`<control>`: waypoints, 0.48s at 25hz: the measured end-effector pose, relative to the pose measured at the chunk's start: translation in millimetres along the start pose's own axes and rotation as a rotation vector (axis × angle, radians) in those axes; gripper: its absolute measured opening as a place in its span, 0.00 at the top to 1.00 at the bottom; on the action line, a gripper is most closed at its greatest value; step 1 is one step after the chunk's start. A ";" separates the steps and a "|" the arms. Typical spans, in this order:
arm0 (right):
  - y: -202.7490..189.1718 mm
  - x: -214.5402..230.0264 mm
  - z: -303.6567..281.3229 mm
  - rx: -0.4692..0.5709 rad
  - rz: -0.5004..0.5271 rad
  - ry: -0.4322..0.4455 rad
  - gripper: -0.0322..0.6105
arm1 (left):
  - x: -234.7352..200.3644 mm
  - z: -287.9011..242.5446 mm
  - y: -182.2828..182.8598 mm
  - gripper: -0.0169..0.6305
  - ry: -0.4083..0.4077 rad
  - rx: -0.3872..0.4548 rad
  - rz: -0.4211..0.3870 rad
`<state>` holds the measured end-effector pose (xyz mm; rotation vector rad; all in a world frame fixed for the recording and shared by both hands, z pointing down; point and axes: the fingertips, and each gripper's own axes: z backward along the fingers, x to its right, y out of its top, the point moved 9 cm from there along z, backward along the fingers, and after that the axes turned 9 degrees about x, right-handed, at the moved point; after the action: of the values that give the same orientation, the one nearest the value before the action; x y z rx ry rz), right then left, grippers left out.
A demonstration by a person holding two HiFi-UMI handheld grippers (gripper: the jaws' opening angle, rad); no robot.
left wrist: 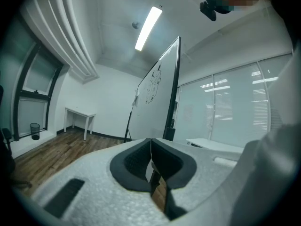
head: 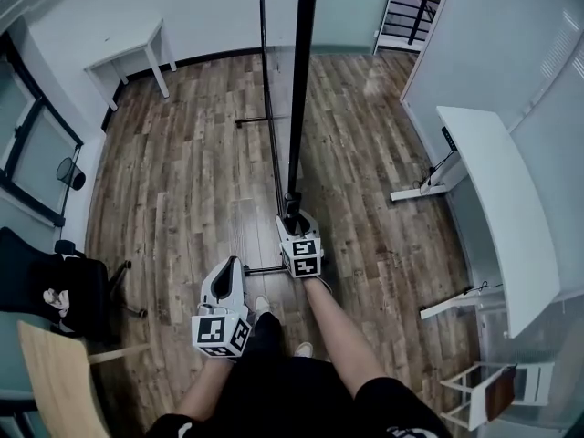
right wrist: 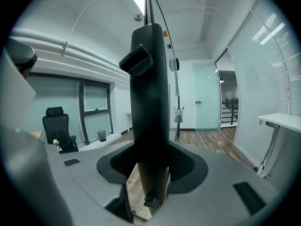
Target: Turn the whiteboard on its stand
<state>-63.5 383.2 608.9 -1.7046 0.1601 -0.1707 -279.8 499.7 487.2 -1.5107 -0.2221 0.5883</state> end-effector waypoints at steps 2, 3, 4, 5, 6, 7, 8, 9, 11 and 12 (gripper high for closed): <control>-1.8 -4.8 16.7 0.006 0.000 0.002 0.66 | 9.4 14.7 -0.4 0.95 0.010 0.006 -0.003; -2.6 -7.2 23.6 0.010 0.001 0.003 0.66 | 12.8 20.8 -0.6 0.95 0.013 0.009 -0.004; -3.1 -9.7 29.1 0.013 0.003 0.003 0.66 | 15.2 25.7 -0.7 0.95 0.015 0.011 -0.005; -3.4 -12.4 33.9 0.017 0.003 0.003 0.66 | 17.0 29.9 -0.7 0.95 0.015 0.013 -0.005; -3.4 -15.1 38.3 0.019 0.003 0.003 0.66 | 18.4 33.7 -0.5 0.95 0.014 0.013 -0.005; -2.9 -17.8 42.7 0.021 0.002 0.002 0.66 | 19.7 37.4 -0.2 0.95 0.012 0.014 -0.006; -2.5 -20.3 46.8 0.022 0.002 0.003 0.66 | 20.9 40.9 0.2 0.95 0.011 0.016 -0.008; -3.3 -22.5 50.0 0.021 0.003 0.005 0.66 | 21.9 43.9 0.6 0.95 0.010 0.018 -0.009; -7.2 -25.7 54.4 0.014 0.011 0.008 0.66 | 24.1 48.2 0.9 0.95 0.010 0.020 -0.010; -8.8 -26.5 56.6 0.009 0.016 0.006 0.66 | 25.5 49.8 1.1 0.95 0.010 0.021 -0.009</control>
<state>-77.8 444.7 609.3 -1.6940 0.1770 -0.1651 -282.9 555.5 484.2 -1.4916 -0.2142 0.5738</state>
